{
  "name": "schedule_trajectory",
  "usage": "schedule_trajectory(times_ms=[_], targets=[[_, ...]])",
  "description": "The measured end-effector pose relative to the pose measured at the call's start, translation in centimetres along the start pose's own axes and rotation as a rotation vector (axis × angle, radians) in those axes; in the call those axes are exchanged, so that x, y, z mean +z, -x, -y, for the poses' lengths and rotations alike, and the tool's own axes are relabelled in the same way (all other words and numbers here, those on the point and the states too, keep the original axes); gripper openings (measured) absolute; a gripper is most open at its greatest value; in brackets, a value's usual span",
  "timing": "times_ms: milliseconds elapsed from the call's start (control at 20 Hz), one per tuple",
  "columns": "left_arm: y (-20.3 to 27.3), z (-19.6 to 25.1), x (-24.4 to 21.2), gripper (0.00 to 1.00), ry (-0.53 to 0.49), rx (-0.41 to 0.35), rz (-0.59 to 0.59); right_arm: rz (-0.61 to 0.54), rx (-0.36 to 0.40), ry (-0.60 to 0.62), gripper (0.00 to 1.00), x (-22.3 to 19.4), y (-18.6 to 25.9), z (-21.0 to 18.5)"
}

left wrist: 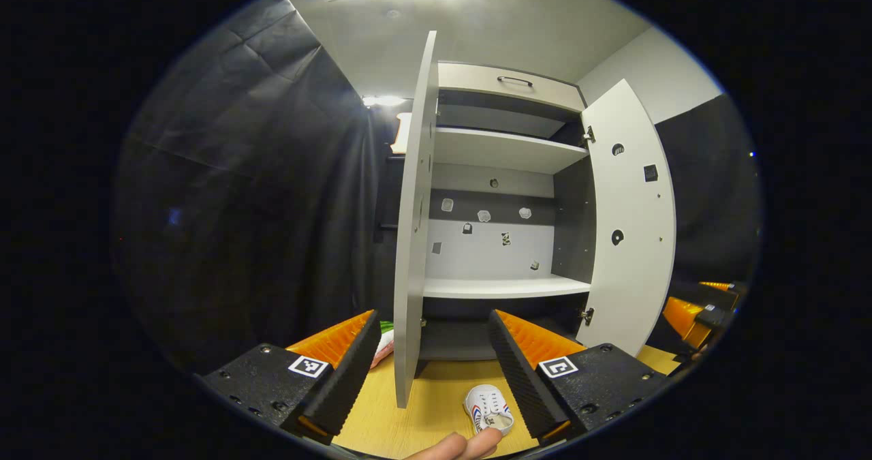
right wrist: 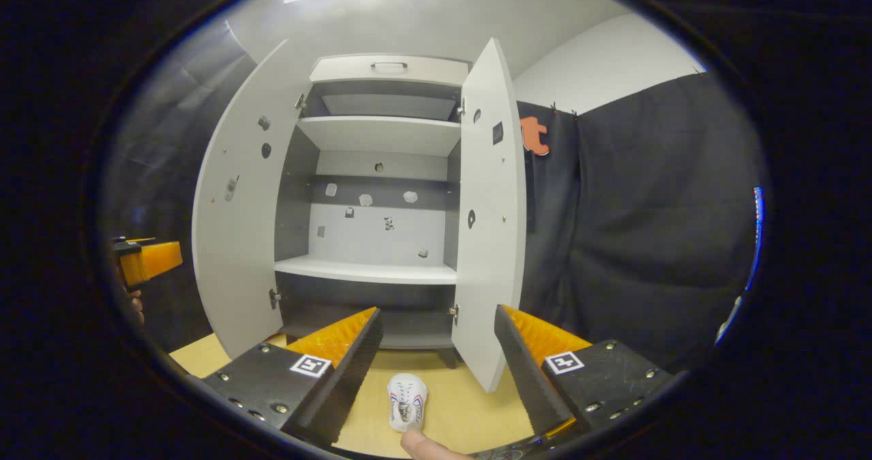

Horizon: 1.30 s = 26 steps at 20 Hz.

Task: Grab one shoe with the right hand and put it into the shoe cabinet, grab the other shoe with the left hand and put it into the shoe cabinet; then close the right door with the right hand and the left door with the left hand.

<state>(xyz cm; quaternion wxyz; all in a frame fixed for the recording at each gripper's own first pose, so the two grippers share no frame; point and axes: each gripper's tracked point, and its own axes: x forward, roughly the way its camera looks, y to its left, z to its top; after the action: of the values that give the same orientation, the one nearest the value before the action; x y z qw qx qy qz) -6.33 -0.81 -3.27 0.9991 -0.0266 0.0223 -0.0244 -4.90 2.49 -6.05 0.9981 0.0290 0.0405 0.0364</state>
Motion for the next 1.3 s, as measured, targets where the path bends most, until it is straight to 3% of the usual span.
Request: schedule_trajectory(times_ms=[200,400,450,650,850,900,950,1250,1300], targets=[[0.2,-1.0,-0.1,0.93,0.0,0.002,0.015,-0.066,0.046,0.04,0.98,-5.0,-1.6,-2.0],[0.6,-2.4,0.1,0.96,-0.006,0.026,0.037,-0.16,0.046,0.098,0.99,-12.2,-3.7,-3.7],[0.6,-2.6,0.3,0.93,-0.011,0.034,0.046,-0.202,0.046,0.098,0.99,-14.2,-4.2,-4.1],[0.7,-2.2,0.4,0.96,-0.025,0.023,0.063,-0.327,0.065,0.055,0.99,-20.9,-5.9,-5.4],[0.4,-1.7,0.1,0.96,-0.01,0.008,0.062,-0.366,0.082,0.053,0.98,-24.9,-7.6,-6.5],[0.2,-1.6,0.0,1.0,-0.006,0.006,0.057,-0.385,0.084,0.048,0.99,-26.0,-7.9,-6.8],[0.1,-1.6,-0.2,0.96,-0.004,0.005,0.054,-0.412,0.084,0.039,0.98,-27.0,-8.3,-7.1],[-0.5,-0.4,-0.7,0.96,-0.026,-0.02,0.049,-0.567,0.064,-0.015,0.99,-32.6,-9.5,-7.7],[-0.7,-0.1,-0.7,0.96,-0.027,-0.03,0.047,-0.552,0.057,0.0,0.92,-32.2,-9.7,-7.9]])
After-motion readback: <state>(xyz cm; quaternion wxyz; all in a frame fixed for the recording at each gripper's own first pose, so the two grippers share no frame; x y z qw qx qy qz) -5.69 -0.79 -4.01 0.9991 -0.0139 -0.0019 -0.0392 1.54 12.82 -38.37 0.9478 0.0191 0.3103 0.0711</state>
